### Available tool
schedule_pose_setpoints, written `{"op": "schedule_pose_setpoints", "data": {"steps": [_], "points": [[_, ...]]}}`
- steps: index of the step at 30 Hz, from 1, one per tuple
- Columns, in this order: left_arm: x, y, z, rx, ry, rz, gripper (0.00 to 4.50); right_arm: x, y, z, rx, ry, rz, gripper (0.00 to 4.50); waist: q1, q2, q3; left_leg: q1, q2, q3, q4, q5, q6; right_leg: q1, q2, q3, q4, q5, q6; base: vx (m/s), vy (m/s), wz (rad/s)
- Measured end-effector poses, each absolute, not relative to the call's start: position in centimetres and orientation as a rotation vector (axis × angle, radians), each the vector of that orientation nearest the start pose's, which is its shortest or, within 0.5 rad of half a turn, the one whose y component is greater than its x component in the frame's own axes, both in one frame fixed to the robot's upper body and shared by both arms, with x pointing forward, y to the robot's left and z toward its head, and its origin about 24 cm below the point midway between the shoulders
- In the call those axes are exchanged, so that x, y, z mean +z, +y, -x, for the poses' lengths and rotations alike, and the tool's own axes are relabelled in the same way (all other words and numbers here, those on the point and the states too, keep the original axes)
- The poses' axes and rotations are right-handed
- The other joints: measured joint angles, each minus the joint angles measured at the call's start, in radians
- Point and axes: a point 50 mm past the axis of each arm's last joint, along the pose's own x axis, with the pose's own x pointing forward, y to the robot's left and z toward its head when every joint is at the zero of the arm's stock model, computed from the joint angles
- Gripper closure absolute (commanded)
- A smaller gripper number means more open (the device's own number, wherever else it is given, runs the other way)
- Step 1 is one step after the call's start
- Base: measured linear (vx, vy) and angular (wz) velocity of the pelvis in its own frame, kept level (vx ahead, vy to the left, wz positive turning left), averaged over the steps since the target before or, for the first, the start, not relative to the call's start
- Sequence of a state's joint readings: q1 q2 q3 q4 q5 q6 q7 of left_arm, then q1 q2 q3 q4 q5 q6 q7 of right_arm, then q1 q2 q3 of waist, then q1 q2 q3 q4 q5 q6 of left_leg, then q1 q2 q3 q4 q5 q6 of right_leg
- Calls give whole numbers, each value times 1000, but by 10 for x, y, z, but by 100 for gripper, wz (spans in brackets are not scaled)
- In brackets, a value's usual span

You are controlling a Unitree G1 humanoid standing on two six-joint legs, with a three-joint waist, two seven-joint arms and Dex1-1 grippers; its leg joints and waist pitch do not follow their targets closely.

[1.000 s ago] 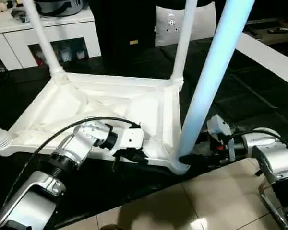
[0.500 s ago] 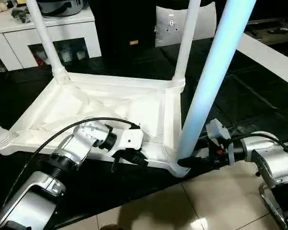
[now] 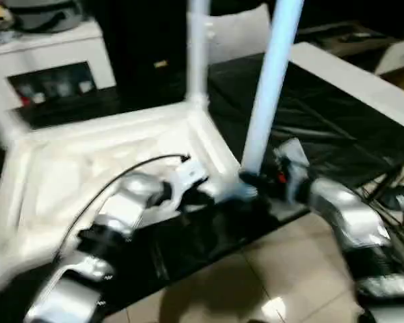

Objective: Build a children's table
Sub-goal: Rotate leg to tighten

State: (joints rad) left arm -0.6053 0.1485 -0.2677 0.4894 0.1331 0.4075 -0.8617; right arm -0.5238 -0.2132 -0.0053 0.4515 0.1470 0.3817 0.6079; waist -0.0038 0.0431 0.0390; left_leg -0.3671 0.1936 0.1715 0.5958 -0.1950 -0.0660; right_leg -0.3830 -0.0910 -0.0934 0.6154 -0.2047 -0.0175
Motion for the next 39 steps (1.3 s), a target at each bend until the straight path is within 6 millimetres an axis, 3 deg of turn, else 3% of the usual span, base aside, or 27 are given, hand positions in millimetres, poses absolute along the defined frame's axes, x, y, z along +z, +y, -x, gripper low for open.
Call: {"op": "schedule_pose_setpoints", "data": {"steps": [1, 3, 9, 14, 16, 21, 29, 31, 34, 36, 39], "points": [[51, 70, -325, -1021, 479, -331, 450, 61, -143, -340, 581, 326, -24, 257, 1, 0, 0, -1, 0, 0, -1, 0, 0, -1, 0, -1, -1, 0, 0, 0, 0, 0], [51, 65, -325, -1004, 471, -320, 450, 62, -142, -342, 553, 314, -21, 201, 4, 0, 0, -2, 0, 0, -3, 0, 1, -1, 0, -1, -4, 0, 0, 0, 0, 0], [52, 64, -326, -985, 463, -311, 450, 61, -140, -342, 536, 284, -68, 152, 10, 0, 0, -2, 0, 0, -3, 3, 7, -4, 0, -2, -5, 0, 0, 0, 0, 0], [53, 67, -324, -1036, 445, -355, 450, 59, -151, -334, 622, 272, -22, 111, 23, 1, 0, -2, 0, 0, -3, 3, 7, -4, 0, -2, -5, 0, 0, 0, 0, 0], [52, 74, -323, -1087, 428, -407, 450, 59, -164, -325, 697, 271, 20, 105, 36, 1, 1, -2, 0, 0, -3, 3, 7, -4, 0, -2, -5, 0, 1, 0, 0, 0], [53, 86, -319, -1193, 411, -486, 450, 61, -174, -314, 845, 282, 101, 53, 49, 3, 2, -2, 0, 0, -3, 3, 7, -4, -1, -2, -4, 0, 0, 0, 0, 0], [55, 105, -310, -1419, 393, -607, 450, 67, -187, -294, 1112, 298, 180, 53, 72, 3, 2, -3, 0, 0, -2, 2, 8, -3, -1, -2, -4, -1, 1, 0, 0, 0], [55, 108, -309, -1465, 386, -635, 450, 67, -187, -290, 1177, 298, 176, 87, 76, 3, 2, -3, 0, 0, -2, 3, 8, -3, -1, -2, -4, -1, 1, 0, 0, 0], [56, 109, -306, -1527, 388, -660, 450, 69, -187, -286, 1261, 308, 188, 91, 84, 3, 2, -1, 0, 0, -2, 2, 7, -2, -1, -2, -4, -1, 1, 0, 0, 0], [56, 109, -305, -1561, 387, -679, 450, 69, -186, -284, 1293, 315, 191, 125, 91, 3, 2, -1, 0, 0, -2, 2, 7, -2, -1, -2, -4, -1, 1, 0, 0, 0], [58, 110, -304, -1615, 395, -697, 450, 69, -184, -281, 1357, 319, 169, 133, 96, 2, 2, -1, 0, 0, -2, 2, 7, -2, -1, -2, -4, -1, 1, 0, 0, 0]]}}
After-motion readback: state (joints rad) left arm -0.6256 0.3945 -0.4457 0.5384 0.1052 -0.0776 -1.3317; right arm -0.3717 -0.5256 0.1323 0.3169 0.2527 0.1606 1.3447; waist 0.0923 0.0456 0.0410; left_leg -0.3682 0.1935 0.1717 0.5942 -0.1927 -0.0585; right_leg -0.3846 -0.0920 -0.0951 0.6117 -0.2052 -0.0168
